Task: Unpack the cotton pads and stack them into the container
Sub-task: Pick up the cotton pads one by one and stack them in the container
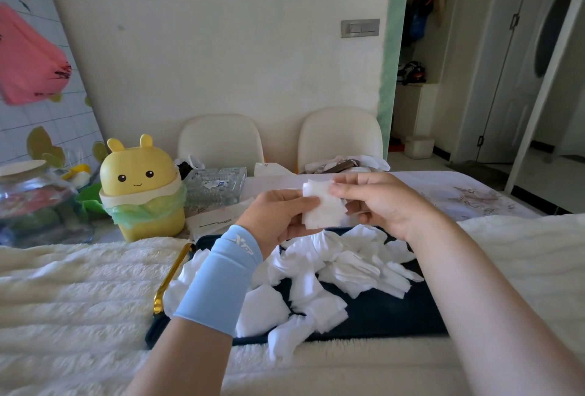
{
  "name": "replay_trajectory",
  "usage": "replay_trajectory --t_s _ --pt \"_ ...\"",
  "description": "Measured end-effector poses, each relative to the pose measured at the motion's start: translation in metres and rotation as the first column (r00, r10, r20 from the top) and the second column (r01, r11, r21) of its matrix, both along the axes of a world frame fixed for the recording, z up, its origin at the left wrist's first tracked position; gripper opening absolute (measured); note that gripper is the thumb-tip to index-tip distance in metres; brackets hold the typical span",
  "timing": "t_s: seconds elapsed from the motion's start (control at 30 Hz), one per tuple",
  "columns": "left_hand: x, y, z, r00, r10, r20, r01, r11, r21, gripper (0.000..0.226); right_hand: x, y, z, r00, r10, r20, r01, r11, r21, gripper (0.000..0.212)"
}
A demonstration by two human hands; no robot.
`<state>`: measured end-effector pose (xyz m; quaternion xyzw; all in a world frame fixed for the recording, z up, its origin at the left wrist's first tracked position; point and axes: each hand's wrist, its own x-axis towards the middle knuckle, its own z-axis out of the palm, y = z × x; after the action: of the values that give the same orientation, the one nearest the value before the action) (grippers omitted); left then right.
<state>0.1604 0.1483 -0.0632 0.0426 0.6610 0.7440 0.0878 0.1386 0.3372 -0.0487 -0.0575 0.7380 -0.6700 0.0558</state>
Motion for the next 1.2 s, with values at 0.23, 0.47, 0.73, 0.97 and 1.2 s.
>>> replay_trajectory --t_s 0.23,0.47,0.73,0.97,1.2 --pt "-0.008 -0.008 -0.006 0.986 0.165 0.009 -0.164 0.985 -0.048 0.018 -0.011 0.025 -0.015 0.943 0.079 -0.322 0.199 0.641 0.741 0.023" --pt "-0.008 -0.004 -0.008 0.981 0.193 -0.02 -0.194 0.976 -0.099 0.018 -0.008 0.012 -0.026 0.969 0.246 -0.016 -0.047 0.248 0.968 0.07" --pt "-0.006 -0.004 -0.007 0.979 0.201 -0.043 -0.205 0.964 -0.17 0.014 -0.013 0.017 -0.031 0.972 0.215 -0.094 0.033 0.27 0.962 0.042" --pt "-0.006 -0.006 -0.006 0.966 0.252 -0.06 -0.259 0.947 -0.189 0.007 -0.012 0.028 -0.015 0.958 0.089 -0.272 0.119 0.741 0.661 0.009" --pt "-0.009 -0.011 -0.008 0.941 0.322 -0.1 -0.336 0.92 -0.201 0.016 0.0 -0.004 -0.007 0.983 0.095 -0.156 -0.069 0.984 0.166 0.019"
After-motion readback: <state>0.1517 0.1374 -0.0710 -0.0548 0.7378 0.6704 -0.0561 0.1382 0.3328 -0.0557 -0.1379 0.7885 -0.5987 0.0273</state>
